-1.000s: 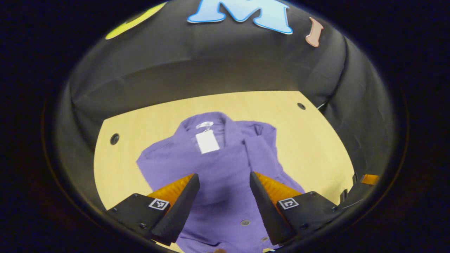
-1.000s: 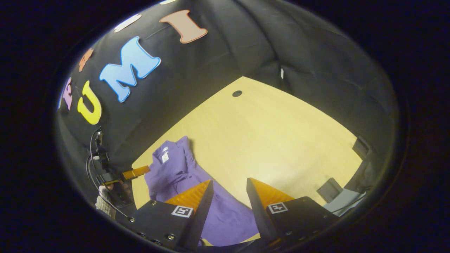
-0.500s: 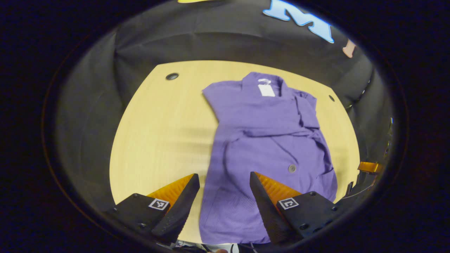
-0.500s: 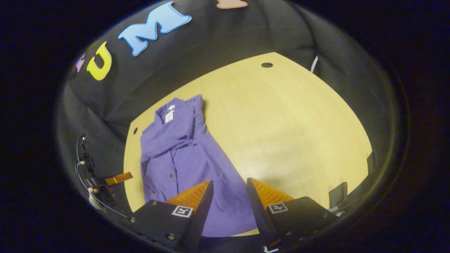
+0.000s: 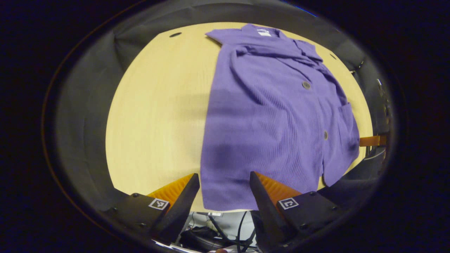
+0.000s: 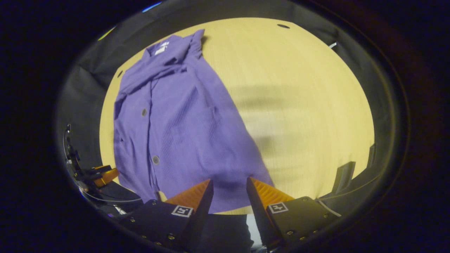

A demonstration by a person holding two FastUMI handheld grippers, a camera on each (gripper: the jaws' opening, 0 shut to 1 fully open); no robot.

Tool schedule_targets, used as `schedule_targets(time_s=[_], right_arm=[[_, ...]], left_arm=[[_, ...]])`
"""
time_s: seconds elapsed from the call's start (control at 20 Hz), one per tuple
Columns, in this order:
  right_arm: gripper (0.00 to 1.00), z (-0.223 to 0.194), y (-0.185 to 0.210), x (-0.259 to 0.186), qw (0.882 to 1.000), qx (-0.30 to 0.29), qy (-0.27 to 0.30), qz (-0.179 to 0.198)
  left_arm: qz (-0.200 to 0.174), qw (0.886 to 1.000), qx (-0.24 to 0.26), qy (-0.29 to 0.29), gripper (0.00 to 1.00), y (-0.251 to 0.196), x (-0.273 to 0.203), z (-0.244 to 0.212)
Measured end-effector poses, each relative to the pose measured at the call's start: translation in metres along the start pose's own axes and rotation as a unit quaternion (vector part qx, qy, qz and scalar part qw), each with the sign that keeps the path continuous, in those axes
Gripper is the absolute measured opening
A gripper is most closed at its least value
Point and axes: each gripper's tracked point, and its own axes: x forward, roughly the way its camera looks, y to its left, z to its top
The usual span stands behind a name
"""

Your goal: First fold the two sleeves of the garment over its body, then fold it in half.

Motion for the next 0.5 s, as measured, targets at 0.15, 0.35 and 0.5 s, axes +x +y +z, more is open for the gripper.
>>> schedule_targets(time_s=[0.15,0.35,0.5], right_arm=[[0.53,-0.019,-0.001,0.016,0.999,-0.018,0.028,-0.022],[0.58,-0.018,-0.008,0.026,0.997,-0.032,0.023,-0.060],[0.58,-0.016,-0.010,0.029,0.996,-0.033,0.034,-0.080]], left_arm=[[0.028,0.999,0.014,0.038,0.97,0.003,0.017,-0.022],[0.023,0.998,0.010,0.055,0.94,-0.001,0.019,-0.019],[0.008,0.997,-0.023,0.070,0.96,-0.002,0.018,-0.018]])
